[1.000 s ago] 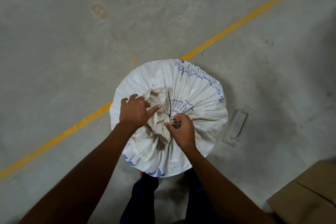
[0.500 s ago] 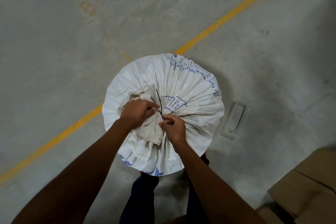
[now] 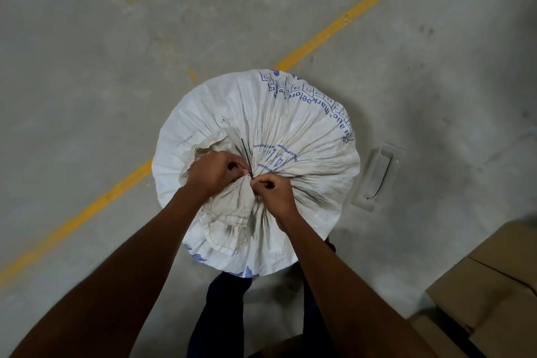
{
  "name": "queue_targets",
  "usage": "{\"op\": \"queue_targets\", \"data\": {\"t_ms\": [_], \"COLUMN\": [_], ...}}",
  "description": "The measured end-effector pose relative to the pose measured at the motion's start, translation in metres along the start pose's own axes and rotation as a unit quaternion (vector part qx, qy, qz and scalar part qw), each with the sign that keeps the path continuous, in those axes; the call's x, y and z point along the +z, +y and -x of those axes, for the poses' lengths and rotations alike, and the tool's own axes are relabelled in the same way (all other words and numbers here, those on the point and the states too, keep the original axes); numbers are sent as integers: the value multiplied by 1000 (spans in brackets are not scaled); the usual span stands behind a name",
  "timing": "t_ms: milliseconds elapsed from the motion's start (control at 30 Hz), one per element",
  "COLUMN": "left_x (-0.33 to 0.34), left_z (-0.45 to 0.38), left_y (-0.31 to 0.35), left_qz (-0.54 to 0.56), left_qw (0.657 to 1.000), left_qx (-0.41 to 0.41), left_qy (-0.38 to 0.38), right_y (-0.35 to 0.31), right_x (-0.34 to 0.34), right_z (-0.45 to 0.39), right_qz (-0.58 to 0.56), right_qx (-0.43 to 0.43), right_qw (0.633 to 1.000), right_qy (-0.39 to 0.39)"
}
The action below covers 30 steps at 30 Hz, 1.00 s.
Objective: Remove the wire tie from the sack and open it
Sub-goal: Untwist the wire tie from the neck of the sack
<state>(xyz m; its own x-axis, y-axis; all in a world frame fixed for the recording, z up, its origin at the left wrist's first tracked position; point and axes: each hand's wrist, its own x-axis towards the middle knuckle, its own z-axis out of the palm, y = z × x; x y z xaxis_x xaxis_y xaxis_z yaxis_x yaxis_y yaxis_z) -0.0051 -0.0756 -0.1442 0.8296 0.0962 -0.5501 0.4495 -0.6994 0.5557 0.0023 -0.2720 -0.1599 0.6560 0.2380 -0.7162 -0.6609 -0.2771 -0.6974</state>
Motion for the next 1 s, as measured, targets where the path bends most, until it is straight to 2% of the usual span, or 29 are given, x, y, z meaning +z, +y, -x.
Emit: {"op": "queue_targets", "data": {"t_ms": [100, 267, 567, 733, 867, 1000], "left_x": [4, 14, 26, 18, 19, 20], "left_z": [-5, -4, -7, -8, -11, -17], "left_y": [-1, 2, 14, 11, 22, 46], "left_qz": [0, 25, 14, -17, -17, 65], "left_qw": [1000, 999, 999, 998, 997, 993], "left_qx": [9, 18, 10, 59, 66, 64], "left_qy": [-2, 23, 37, -8, 38, 79], "right_y": [6, 18, 27, 33, 25, 4], "right_x": [-5, -17, -55, -74, -78, -81], "right_z": [-3, 5, 11, 12, 13, 8], "right_qz": [-10, -107, -301, -273, -232, -175], "right_qx": [15, 74, 109, 105, 80, -18], "right_qw": [1000, 990, 947, 955, 968, 971], "right_qy": [-21, -51, 15, 44, 59, 164]}}
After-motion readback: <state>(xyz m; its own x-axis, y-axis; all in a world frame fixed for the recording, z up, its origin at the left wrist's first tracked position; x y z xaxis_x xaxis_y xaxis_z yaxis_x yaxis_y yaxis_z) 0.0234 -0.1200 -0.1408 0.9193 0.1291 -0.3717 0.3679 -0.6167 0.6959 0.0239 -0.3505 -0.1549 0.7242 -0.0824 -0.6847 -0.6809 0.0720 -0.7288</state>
